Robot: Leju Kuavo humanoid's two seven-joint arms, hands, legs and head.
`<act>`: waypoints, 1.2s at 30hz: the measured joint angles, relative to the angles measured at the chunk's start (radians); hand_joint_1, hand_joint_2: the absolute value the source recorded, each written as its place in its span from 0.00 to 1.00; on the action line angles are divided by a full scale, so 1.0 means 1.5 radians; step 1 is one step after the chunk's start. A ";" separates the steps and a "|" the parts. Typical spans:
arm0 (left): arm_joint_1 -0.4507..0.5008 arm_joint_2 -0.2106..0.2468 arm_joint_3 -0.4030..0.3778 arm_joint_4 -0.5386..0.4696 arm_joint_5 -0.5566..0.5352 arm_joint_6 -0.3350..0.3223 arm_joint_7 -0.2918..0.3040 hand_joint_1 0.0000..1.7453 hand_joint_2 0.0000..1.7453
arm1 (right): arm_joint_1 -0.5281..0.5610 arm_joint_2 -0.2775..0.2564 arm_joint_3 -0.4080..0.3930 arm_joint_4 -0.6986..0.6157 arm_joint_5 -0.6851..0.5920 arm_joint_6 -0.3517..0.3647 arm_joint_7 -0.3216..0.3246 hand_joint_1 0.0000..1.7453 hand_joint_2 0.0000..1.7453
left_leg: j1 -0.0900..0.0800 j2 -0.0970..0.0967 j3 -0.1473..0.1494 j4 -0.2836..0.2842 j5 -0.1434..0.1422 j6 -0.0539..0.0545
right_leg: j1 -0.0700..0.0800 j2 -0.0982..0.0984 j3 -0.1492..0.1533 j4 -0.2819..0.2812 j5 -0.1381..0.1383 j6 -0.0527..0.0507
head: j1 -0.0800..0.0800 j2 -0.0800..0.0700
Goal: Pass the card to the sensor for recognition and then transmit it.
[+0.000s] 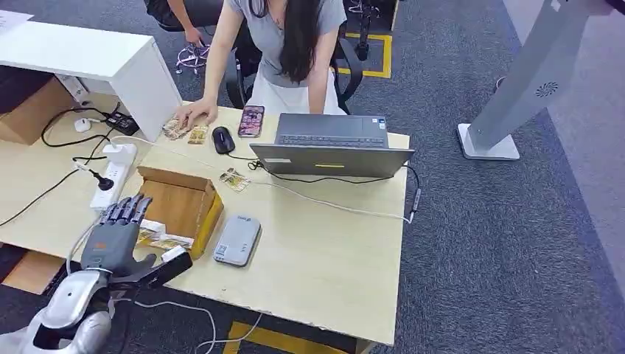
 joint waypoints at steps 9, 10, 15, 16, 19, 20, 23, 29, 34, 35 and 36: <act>-0.012 -0.005 -0.018 0.029 -0.006 0.000 0.001 0.00 1.00 | 0.000 0.000 0.000 -0.001 0.000 0.003 0.001 0.00 1.00 | 0.000 0.000 0.000 0.000 0.000 0.000 | 0.000 0.000 0.000 0.000 0.000 0.000 | 0.000 0.000; -0.014 -0.006 -0.021 0.032 -0.007 0.000 0.001 0.00 1.00 | 0.000 0.000 0.000 -0.002 0.000 0.003 0.001 0.00 1.00 | 0.000 0.000 0.000 0.000 0.000 0.000 | 0.000 0.000 0.000 0.000 0.000 0.000 | 0.000 0.000; -0.018 -0.010 -0.028 0.039 -0.008 0.001 0.001 0.00 1.00 | 0.000 0.000 0.000 -0.004 0.000 0.004 0.001 0.00 1.00 | 0.000 0.000 0.000 0.000 0.000 0.000 | 0.000 0.000 0.000 0.000 0.000 0.000 | 0.000 0.000; -0.019 -0.010 -0.028 0.041 -0.009 0.001 0.001 0.00 1.00 | 0.000 0.000 0.000 -0.004 0.000 0.004 0.001 0.00 1.00 | 0.000 0.000 0.000 0.000 0.000 0.000 | 0.000 0.000 0.000 0.000 0.000 0.000 | 0.000 0.000; -0.022 -0.010 -0.030 0.043 -0.009 0.001 0.001 0.00 1.00 | 0.000 0.000 0.000 -0.004 0.000 0.005 0.001 0.00 1.00 | 0.000 0.000 0.000 0.000 0.000 0.000 | 0.000 0.000 0.000 0.000 0.000 0.000 | 0.000 0.000; -0.023 -0.010 -0.031 0.044 -0.009 0.001 0.001 0.00 1.00 | 0.000 0.000 0.000 -0.004 0.000 0.005 0.001 0.00 1.00 | 0.000 0.000 0.000 0.000 0.000 0.000 | 0.000 0.000 0.000 0.000 0.000 0.000 | 0.000 0.000; -0.025 -0.011 -0.033 0.046 -0.009 0.001 0.001 0.00 1.00 | 0.000 0.000 0.000 -0.004 0.000 0.005 0.001 0.00 1.00 | 0.000 0.000 0.000 0.000 0.000 0.000 | 0.000 0.000 0.000 0.000 0.000 0.000 | 0.000 0.000; -0.028 -0.010 -0.037 0.046 -0.005 0.004 -0.003 1.00 1.00 | 0.000 0.000 0.001 -0.004 0.000 0.005 -0.001 0.00 1.00 | 0.000 0.000 0.000 0.000 0.000 0.000 | 0.000 0.000 0.000 0.000 0.000 0.000 | 0.000 0.000; -0.029 -0.010 -0.038 0.048 0.003 0.007 -0.013 1.00 1.00 | 0.000 0.000 0.001 -0.004 0.000 0.005 -0.001 0.00 1.00 | 0.000 0.000 0.000 0.000 0.000 0.000 | 0.000 0.000 0.000 0.000 0.000 0.000 | 0.000 0.000; -0.029 -0.010 -0.038 0.048 0.004 0.007 -0.013 1.00 1.00 | 0.000 0.000 0.001 -0.004 0.000 0.005 -0.001 0.00 1.00 | 0.000 0.000 0.000 0.000 0.000 0.000 | 0.000 0.000 0.000 0.000 0.000 0.000 | 0.000 0.000; -0.029 -0.010 -0.038 0.048 0.004 0.007 -0.013 1.00 1.00 | 0.000 0.000 0.001 -0.004 0.000 0.004 -0.001 0.00 1.00 | 0.000 0.000 0.000 0.000 0.000 0.000 | 0.000 0.000 0.000 0.000 0.000 0.000 | 0.000 0.000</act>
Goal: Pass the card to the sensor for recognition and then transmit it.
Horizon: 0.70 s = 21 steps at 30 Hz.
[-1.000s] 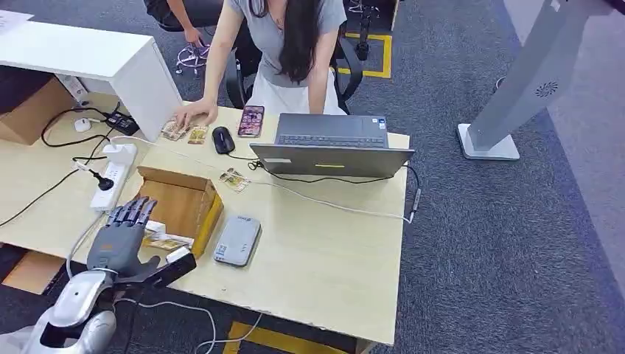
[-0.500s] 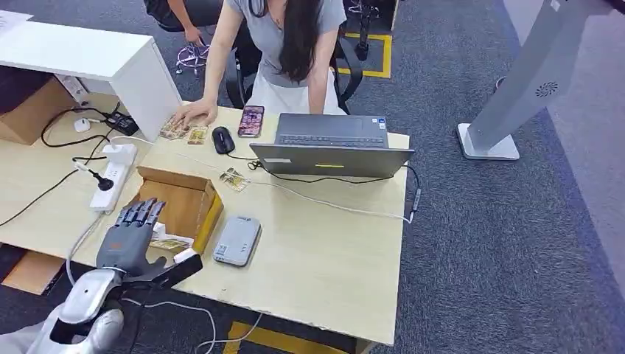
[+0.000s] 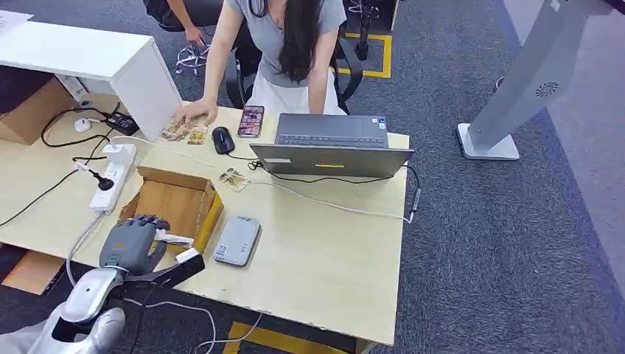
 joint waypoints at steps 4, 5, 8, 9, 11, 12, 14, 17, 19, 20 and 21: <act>0.000 0.000 0.000 0.000 0.005 0.000 0.000 1.00 1.00 | 0.000 0.000 0.000 0.000 0.000 -0.001 0.000 0.00 1.00 | 0.000 0.000 0.000 0.000 0.000 0.000 | 0.000 0.000 0.000 0.000 0.000 0.000 | 0.000 0.000; -0.001 0.000 0.000 0.000 0.005 0.000 0.000 1.00 1.00 | 0.000 0.000 0.000 0.000 0.000 -0.001 0.000 0.00 1.00 | 0.000 0.000 0.000 0.000 0.000 0.000 | 0.000 0.000 0.000 0.000 0.000 0.000 | 0.000 0.000; -0.001 0.000 0.000 0.000 0.006 -0.001 0.000 1.00 1.00 | 0.000 0.000 0.000 0.000 0.000 -0.001 0.000 0.00 1.00 | 0.000 0.000 0.000 0.000 0.000 0.000 | 0.000 0.000 0.000 0.000 0.000 0.000 | 0.000 0.000; -0.001 0.000 0.000 0.000 0.006 -0.001 0.000 1.00 1.00 | 0.000 0.000 0.000 0.000 0.000 -0.001 0.000 0.00 1.00 | 0.000 0.000 0.000 0.000 0.000 0.000 | 0.000 0.000 0.000 0.000 0.000 0.000 | 0.000 0.000; -0.001 0.000 0.000 0.000 0.006 -0.001 0.000 1.00 1.00 | 0.000 0.000 0.000 0.000 0.000 -0.001 0.000 0.00 1.00 | 0.000 0.000 0.000 0.000 0.000 0.000 | 0.000 0.000 0.000 0.000 0.000 0.000 | 0.000 0.000; -0.001 0.000 0.000 0.000 0.006 -0.001 0.000 1.00 1.00 | 0.000 0.000 0.000 0.000 0.000 -0.001 0.000 0.00 1.00 | 0.000 0.000 0.000 0.000 0.000 0.000 | 0.000 0.000 0.000 0.000 0.000 0.000 | 0.000 0.000; -0.001 0.000 -0.001 0.000 0.007 -0.001 0.000 1.00 1.00 | 0.000 0.000 0.000 0.000 0.000 -0.001 0.000 0.00 1.00 | 0.000 0.000 0.000 0.000 0.000 0.000 | 0.000 0.000 0.000 0.000 0.000 0.000 | 0.000 0.000; -0.001 0.000 -0.001 0.000 0.008 -0.002 0.000 1.00 1.00 | 0.000 0.000 0.000 0.000 0.000 -0.001 0.001 0.00 1.00 | 0.000 0.000 0.000 0.000 0.000 0.000 | 0.000 0.000 0.000 0.000 0.000 0.000 | 0.000 0.000; -0.001 0.000 -0.001 0.000 0.008 -0.002 0.000 1.00 1.00 | 0.000 0.000 0.000 0.000 0.000 -0.001 0.001 0.00 1.00 | 0.000 0.000 0.000 0.000 0.000 0.000 | 0.000 0.000 0.000 0.000 0.000 0.000 | 0.000 0.000; -0.001 0.000 -0.001 0.000 0.008 -0.002 0.000 1.00 1.00 | 0.000 0.000 0.000 0.000 0.000 -0.001 0.001 0.00 1.00 | 0.000 0.000 0.000 0.000 0.000 0.000 | 0.000 0.000 0.000 0.000 0.000 0.000 | 0.000 0.000; -0.001 0.000 -0.001 0.000 0.008 -0.001 0.000 1.00 1.00 | 0.000 0.000 0.000 0.000 0.000 -0.001 0.001 0.00 1.00 | 0.000 0.000 0.000 0.000 0.000 0.000 | 0.000 0.000 0.000 0.000 0.000 0.000 | 0.000 0.000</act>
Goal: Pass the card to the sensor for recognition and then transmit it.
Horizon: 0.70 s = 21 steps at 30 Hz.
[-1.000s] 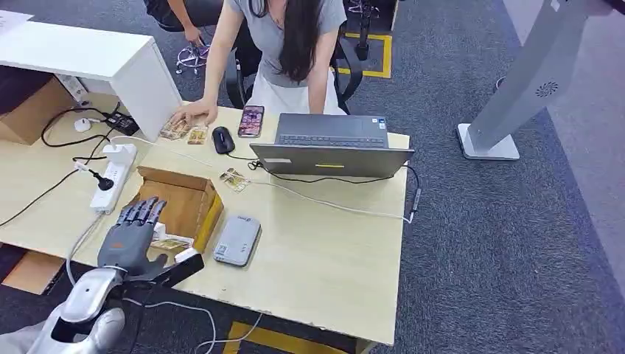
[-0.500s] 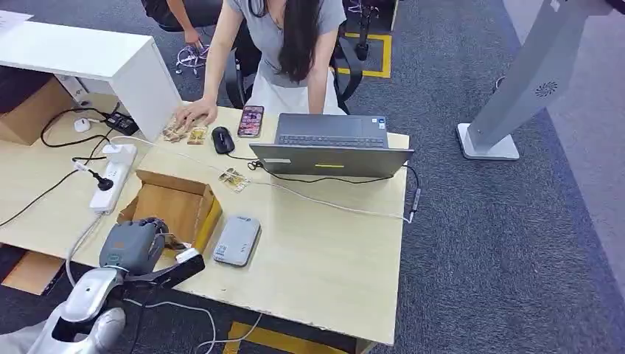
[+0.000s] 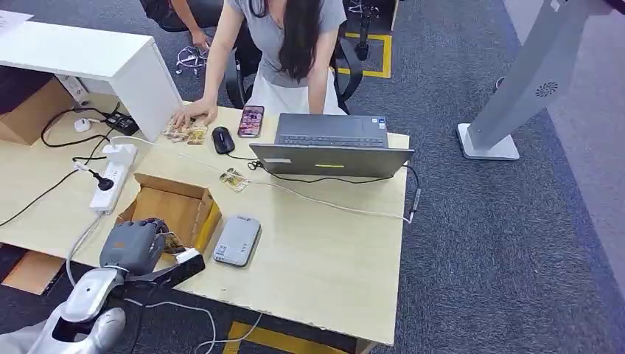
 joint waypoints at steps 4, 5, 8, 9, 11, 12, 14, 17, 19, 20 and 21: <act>0.000 0.000 0.000 0.000 -0.002 0.001 0.000 1.00 1.00 | 0.000 0.000 0.000 0.000 0.000 0.000 0.000 0.00 1.00 | 0.000 0.000 0.000 0.000 0.000 0.000 | 0.000 0.000 0.000 0.000 0.000 0.000 | 0.000 0.000; 0.000 0.000 0.000 0.000 -0.002 0.001 0.000 1.00 1.00 | 0.000 0.000 0.000 0.000 0.000 0.000 0.000 0.00 1.00 | 0.000 0.000 0.000 0.000 0.000 0.000 | 0.000 0.000 0.000 0.000 0.000 0.000 | 0.000 0.000; 0.000 0.000 0.000 0.000 -0.002 0.002 0.000 1.00 1.00 | 0.000 0.000 0.000 0.000 0.000 0.000 0.000 0.00 1.00 | 0.000 0.000 0.000 0.000 0.000 0.000 | 0.000 0.000 0.000 0.000 0.000 0.000 | 0.000 0.000; 0.000 0.000 0.000 0.000 -0.003 0.003 0.000 1.00 1.00 | 0.000 0.000 0.000 0.000 0.000 0.001 0.000 0.00 1.00 | 0.000 0.000 0.000 0.000 0.000 0.000 | 0.000 0.000 0.000 0.000 0.000 0.000 | 0.000 0.000; -0.001 0.000 0.000 -0.001 -0.005 0.009 0.000 1.00 1.00 | 0.000 0.000 0.000 0.000 0.000 0.001 -0.001 0.00 1.00 | 0.000 0.000 0.000 0.000 0.000 0.000 | 0.000 0.000 0.000 0.000 0.000 0.000 | 0.000 0.000; -0.003 0.000 0.000 -0.002 -0.007 0.013 0.000 1.00 1.00 | 0.000 0.000 0.000 0.000 0.000 0.001 -0.001 0.00 0.00 | 0.000 0.000 0.000 0.000 0.000 0.000 | 0.000 0.000 0.000 0.000 0.000 0.000 | 0.000 0.000; -0.014 0.000 -0.001 -0.006 -0.010 0.025 0.000 1.00 1.00 | 0.000 0.000 0.001 0.000 0.000 -0.002 -0.001 0.00 0.00 | 0.000 0.000 0.000 0.000 0.000 0.000 | 0.000 0.000 0.000 0.000 0.000 0.000 | 0.000 0.000; -0.060 0.001 -0.012 -0.015 -0.010 0.023 0.003 1.00 1.00 | 0.000 0.000 0.002 0.001 0.000 -0.011 -0.006 0.00 0.00 | 0.000 -0.001 0.000 0.000 0.001 0.000 | 0.000 -0.001 0.000 0.000 0.000 0.000 | 0.000 0.000; -0.091 0.001 -0.016 -0.019 -0.010 0.020 0.007 1.00 1.00 | 0.000 0.000 0.004 0.002 0.000 -0.015 -0.008 0.00 0.00 | 0.000 -0.001 0.000 0.000 0.001 0.000 | 0.000 -0.001 0.001 0.000 0.001 0.000 | 0.000 0.000; -0.103 0.002 -0.019 -0.021 -0.011 0.019 0.007 1.00 1.00 | 0.000 0.000 0.004 0.003 0.000 -0.016 -0.008 0.00 0.00 | 0.000 -0.001 0.000 0.000 0.001 0.000 | 0.000 -0.001 0.002 0.000 0.001 0.000 | 0.000 0.000; -0.111 0.002 -0.020 -0.022 -0.012 0.019 0.007 1.00 1.00 | 0.000 -0.001 0.004 0.004 0.000 -0.017 -0.008 0.00 0.00 | 0.000 -0.001 0.000 0.000 0.001 0.000 | 0.000 0.000 0.001 0.000 0.001 0.000 | 0.000 0.000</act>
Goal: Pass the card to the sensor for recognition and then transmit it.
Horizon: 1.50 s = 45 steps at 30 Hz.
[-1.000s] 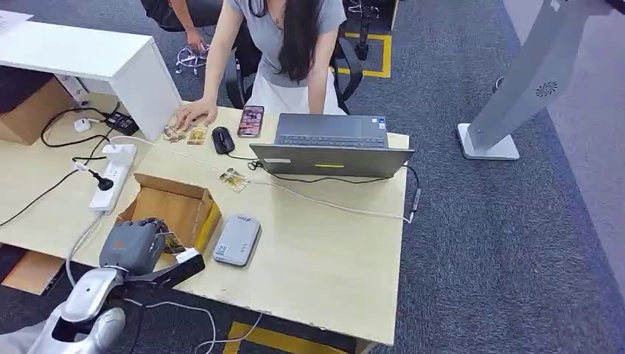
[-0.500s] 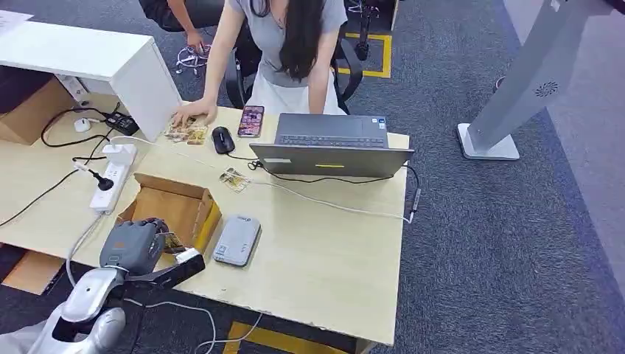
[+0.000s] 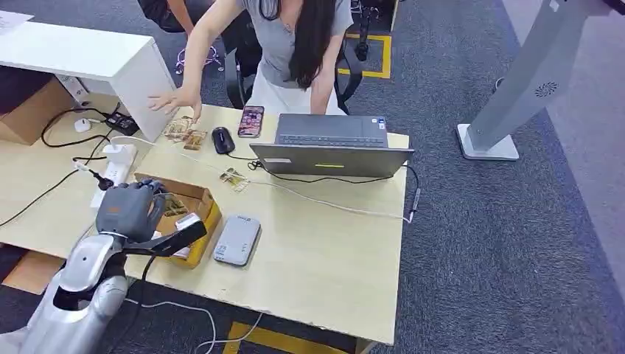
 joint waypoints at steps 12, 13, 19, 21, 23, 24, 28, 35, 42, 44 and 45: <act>-0.019 0.002 -0.009 -0.003 -0.002 0.002 0.000 1.00 1.00 | 0.000 0.000 0.000 0.003 0.000 -0.002 0.000 0.00 0.00 | 0.000 0.000 0.000 0.000 0.000 0.000 | 0.000 0.000 -0.002 0.000 0.000 0.000 | 0.000 0.000; -0.024 0.002 -0.011 -0.003 -0.003 0.002 0.000 1.00 1.00 | 0.000 0.000 0.000 0.004 0.000 -0.003 0.000 0.00 0.00 | 0.000 0.000 0.000 0.000 0.000 0.000 | 0.000 0.000 -0.002 0.000 0.000 0.000 | 0.000 0.000; -0.061 0.005 -0.020 -0.003 -0.007 0.000 0.000 1.00 1.00 | 0.000 -0.002 0.001 0.010 0.000 -0.009 -0.001 0.00 0.00 | 0.000 0.000 0.000 0.000 0.000 0.000 | 0.000 0.001 -0.001 0.000 0.000 0.000 | 0.000 0.000; -0.064 0.005 -0.023 -0.003 -0.008 0.000 0.000 1.00 1.00 | 0.000 -0.003 0.001 0.011 0.000 -0.010 -0.001 0.00 0.00 | 0.000 0.000 0.000 0.000 0.000 0.000 | 0.000 0.001 -0.002 0.000 0.000 0.000 | 0.000 0.000; -0.074 0.006 -0.027 -0.003 -0.012 -0.001 0.000 1.00 1.00 | 0.000 -0.005 0.001 0.015 0.000 -0.015 -0.001 0.00 0.00 | 0.000 0.000 0.000 0.000 0.000 0.000 | 0.000 0.000 -0.002 0.000 0.000 0.000 | 0.000 0.000; -0.085 0.008 -0.031 -0.003 -0.016 -0.003 0.000 1.00 1.00 | 0.000 -0.005 0.002 0.018 0.000 -0.018 -0.001 0.00 0.00 | 0.000 0.000 -0.001 0.000 0.000 0.000 | 0.000 0.000 -0.002 0.000 0.000 0.000 | 0.000 0.000; -0.152 0.012 -0.043 0.007 -0.029 -0.013 0.005 1.00 1.00 | -0.003 -0.011 0.003 0.039 0.000 -0.034 -0.002 0.00 0.00 | 0.000 -0.001 -0.001 0.000 0.001 0.000 | 0.000 0.000 -0.001 0.000 0.000 0.000 | 0.000 0.000; -0.254 0.027 -0.067 0.050 -0.061 -0.020 0.019 1.00 1.00 | -0.013 -0.021 0.006 0.090 0.000 -0.059 0.001 0.00 0.00 | 0.001 0.000 -0.001 0.000 0.001 -0.001 | 0.000 0.000 -0.001 0.000 0.001 0.000 | 0.000 0.000; -0.315 0.041 -0.075 0.102 -0.067 -0.024 0.022 1.00 1.00 | -0.023 -0.034 0.021 0.133 0.000 -0.072 0.002 0.00 0.00 | 0.001 0.000 -0.001 0.000 0.001 -0.001 | 0.000 0.001 -0.001 0.000 0.001 0.000 | 0.000 0.000; -0.318 0.044 -0.078 0.109 -0.066 -0.024 0.022 1.00 1.00 | -0.023 -0.038 0.023 0.140 0.000 -0.073 0.002 0.00 0.00 | 0.000 0.001 -0.001 0.000 0.001 -0.001 | 0.000 0.001 -0.001 0.000 0.001 0.000 | 0.000 0.000; -0.319 0.045 -0.079 0.112 -0.066 -0.024 0.022 1.00 1.00 | -0.023 -0.039 0.025 0.143 0.000 -0.073 0.002 0.00 0.00 | 0.000 0.001 -0.001 0.000 0.001 -0.001 | 0.000 0.001 -0.001 0.000 0.001 0.000 | 0.000 0.000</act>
